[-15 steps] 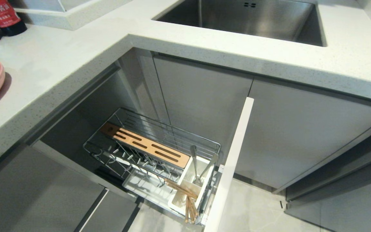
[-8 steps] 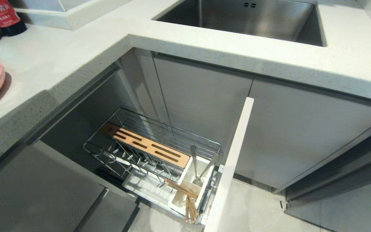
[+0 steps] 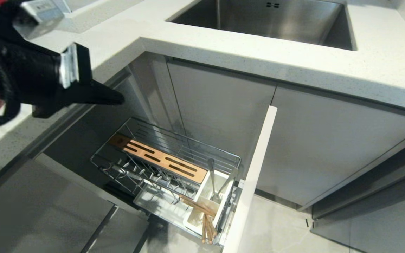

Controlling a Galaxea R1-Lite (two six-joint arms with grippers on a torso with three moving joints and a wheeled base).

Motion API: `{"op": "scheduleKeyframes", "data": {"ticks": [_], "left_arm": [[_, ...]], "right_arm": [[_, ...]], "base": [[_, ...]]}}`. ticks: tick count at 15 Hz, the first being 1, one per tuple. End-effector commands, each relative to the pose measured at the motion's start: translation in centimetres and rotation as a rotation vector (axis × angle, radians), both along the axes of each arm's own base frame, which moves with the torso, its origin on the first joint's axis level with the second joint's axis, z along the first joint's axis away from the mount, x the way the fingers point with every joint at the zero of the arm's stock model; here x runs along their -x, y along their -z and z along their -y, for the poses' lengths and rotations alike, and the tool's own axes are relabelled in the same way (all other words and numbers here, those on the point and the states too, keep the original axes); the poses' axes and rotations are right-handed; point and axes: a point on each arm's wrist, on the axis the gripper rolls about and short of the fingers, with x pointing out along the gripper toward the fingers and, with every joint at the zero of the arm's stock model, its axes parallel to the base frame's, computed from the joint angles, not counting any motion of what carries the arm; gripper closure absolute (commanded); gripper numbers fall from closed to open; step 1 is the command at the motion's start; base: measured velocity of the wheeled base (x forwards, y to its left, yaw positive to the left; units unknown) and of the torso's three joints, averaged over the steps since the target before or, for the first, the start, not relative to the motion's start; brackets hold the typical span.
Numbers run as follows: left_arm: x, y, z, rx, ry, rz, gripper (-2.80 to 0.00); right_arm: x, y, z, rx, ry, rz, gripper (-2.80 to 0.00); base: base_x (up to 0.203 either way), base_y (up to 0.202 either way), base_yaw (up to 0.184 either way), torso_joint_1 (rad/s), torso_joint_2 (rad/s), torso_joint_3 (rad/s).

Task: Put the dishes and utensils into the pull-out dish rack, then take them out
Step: Take the spoon out of the cupboard

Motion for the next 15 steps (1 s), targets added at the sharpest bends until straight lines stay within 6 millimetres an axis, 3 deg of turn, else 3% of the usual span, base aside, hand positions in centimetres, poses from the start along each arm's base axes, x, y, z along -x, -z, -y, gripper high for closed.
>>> {"op": "scheduleKeyframes", "data": {"ticks": [1, 4, 7, 10, 11, 12, 15], "left_arm": [[-1.3, 2.9, 1.3, -0.132, 0.063, -0.033, 0.0], [-2.7, 5.4, 3.8, -0.309, 0.235, 0.131, 0.0], [-4.2, 9.4, 6.3, -0.498, 0.396, 0.162, 0.0], [-6.2, 12.2, 9.0, -0.541, 0.434, 0.164, 0.0], [-7.0, 13.0, 9.9, -0.541, 0.415, 0.179, -0.44], [-7.5, 13.7, 10.6, -0.556, 0.379, 0.193, -2.8], [-7.9, 15.3, 12.0, -0.605, 0.339, 0.192, -2.8]], "right_arm": [[0.0, 0.0, 0.0, 0.0, 0.0, 0.0, 0.0], [0.0, 0.0, 0.0, 0.001, 0.0, 0.0, 0.0], [0.0, 0.0, 0.0, 0.001, 0.0, 0.0, 0.0], [0.0, 0.0, 0.0, 0.001, 0.0, 0.0, 0.0], [0.0, 0.0, 0.0, 0.0, 0.0, 0.0, 0.0], [0.0, 0.0, 0.0, 0.001, 0.0, 0.0, 0.0], [0.0, 0.0, 0.0, 0.0, 0.0, 0.0, 0.0]], "base": [[0.0, 0.0, 0.0, 0.0, 0.0, 0.0], [0.0, 0.0, 0.0, 0.0, 0.0, 0.0], [0.0, 0.0, 0.0, 0.0, 0.0, 0.0], [0.0, 0.0, 0.0, 0.0, 0.0, 0.0], [0.0, 0.0, 0.0, 0.0, 0.0, 0.0], [0.0, 0.0, 0.0, 0.0, 0.0, 0.0], [0.0, 0.0, 0.0, 0.0, 0.0, 0.0]]}}
